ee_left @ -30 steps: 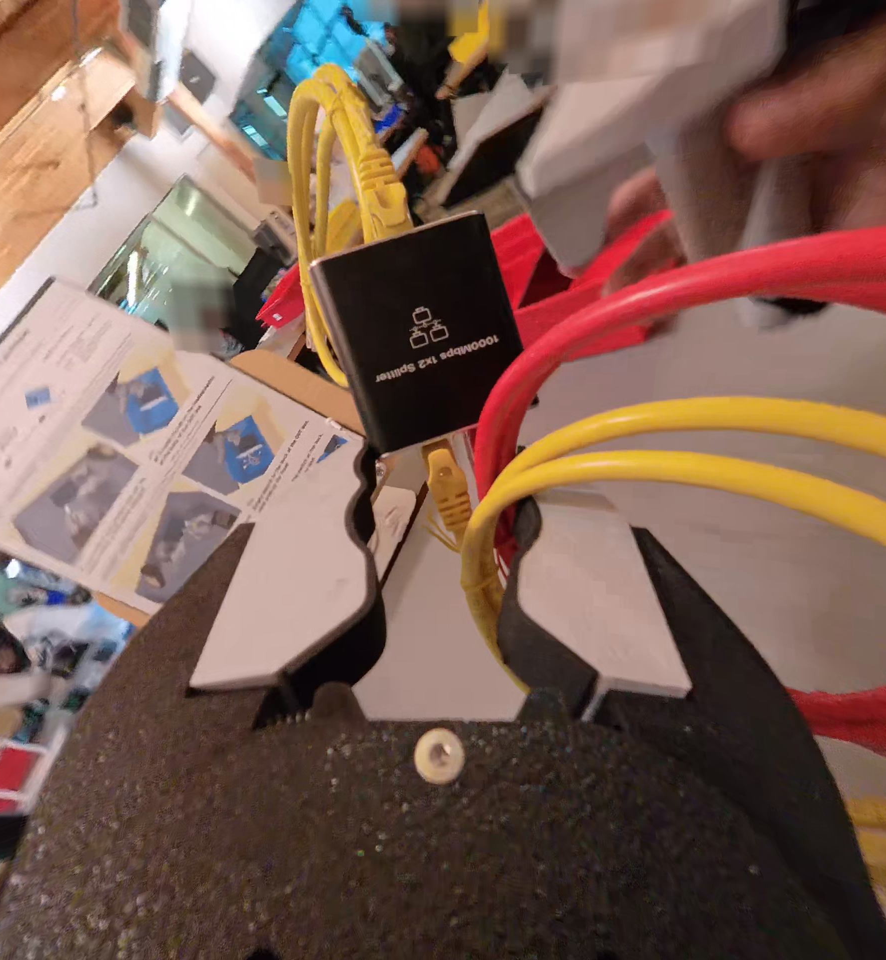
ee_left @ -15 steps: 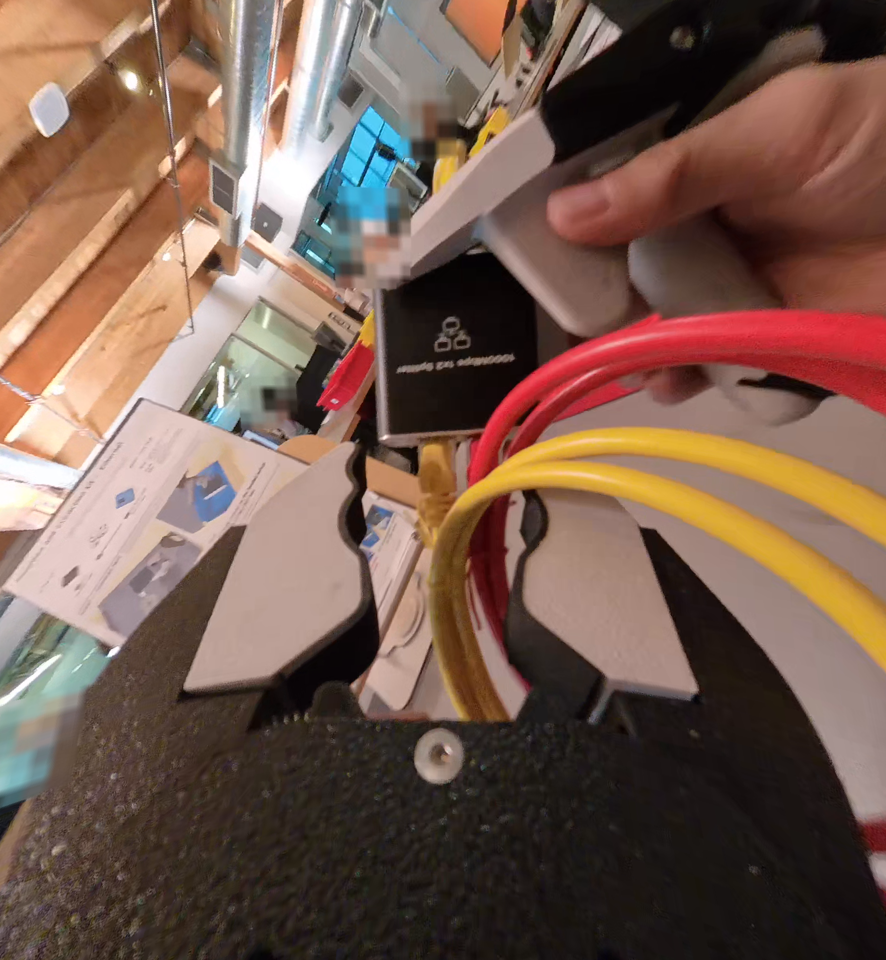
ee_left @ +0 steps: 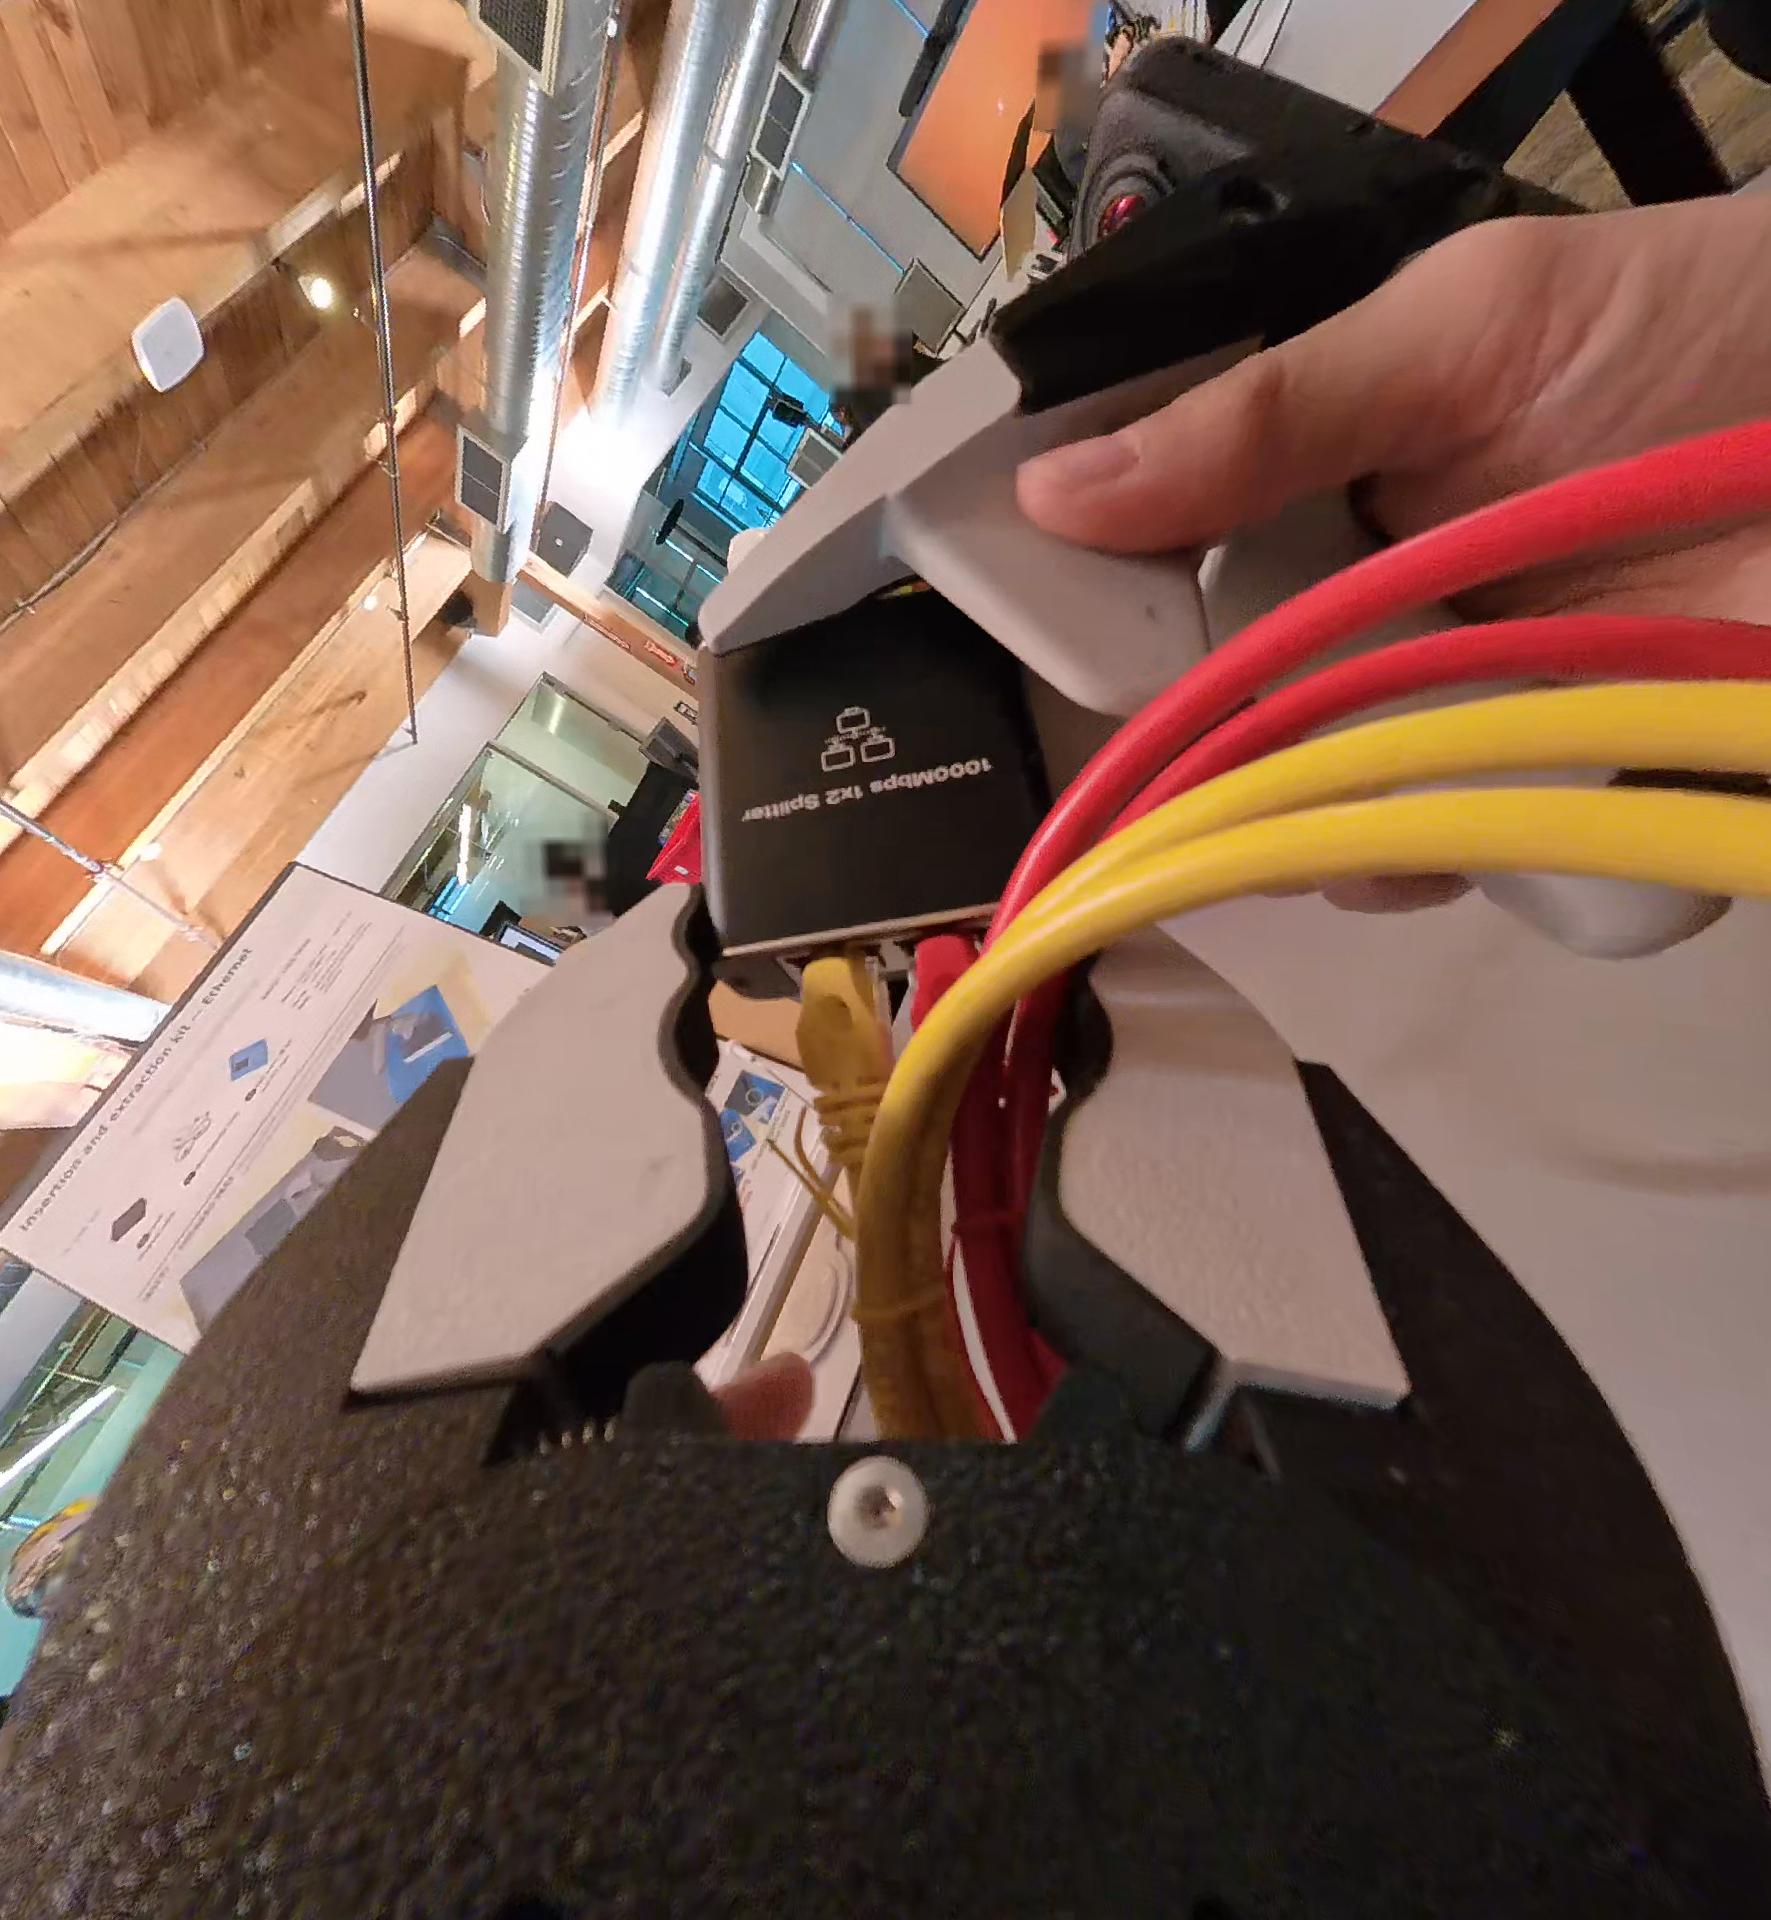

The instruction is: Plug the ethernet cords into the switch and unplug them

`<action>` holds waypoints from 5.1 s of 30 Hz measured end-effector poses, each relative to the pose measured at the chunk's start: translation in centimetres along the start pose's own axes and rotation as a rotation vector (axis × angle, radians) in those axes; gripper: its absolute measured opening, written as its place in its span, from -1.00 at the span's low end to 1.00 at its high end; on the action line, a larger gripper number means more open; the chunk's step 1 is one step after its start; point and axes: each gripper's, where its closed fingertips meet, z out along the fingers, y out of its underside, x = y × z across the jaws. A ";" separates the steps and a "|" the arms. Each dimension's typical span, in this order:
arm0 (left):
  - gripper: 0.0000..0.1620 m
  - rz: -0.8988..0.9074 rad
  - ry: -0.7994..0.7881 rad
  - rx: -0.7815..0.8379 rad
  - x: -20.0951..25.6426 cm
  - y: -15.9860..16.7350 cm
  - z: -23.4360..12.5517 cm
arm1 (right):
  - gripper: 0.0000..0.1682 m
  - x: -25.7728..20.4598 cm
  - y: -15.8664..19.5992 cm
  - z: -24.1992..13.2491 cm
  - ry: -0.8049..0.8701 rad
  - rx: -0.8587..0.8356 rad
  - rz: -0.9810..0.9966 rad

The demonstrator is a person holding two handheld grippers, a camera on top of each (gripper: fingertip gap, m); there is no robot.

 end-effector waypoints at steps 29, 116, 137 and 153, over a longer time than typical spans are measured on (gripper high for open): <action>-0.22 -0.310 -0.038 0.126 1.9 -0.5 5.8 | -0.68 4.0 -3.0 -2.6 0.103 0.078 0.016; -0.22 0.221 -0.372 0.233 -8.6 4.7 1.0 | -0.73 3.8 -0.8 6.7 -0.153 -0.240 -0.517; -0.22 -0.088 -0.153 0.135 -7.4 6.8 3.4 | -0.72 7.3 -1.4 5.8 0.033 -0.309 -0.549; -0.22 -0.039 -0.171 0.068 -7.5 7.5 3.7 | -0.74 7.6 -1.3 5.6 0.071 -0.354 -0.650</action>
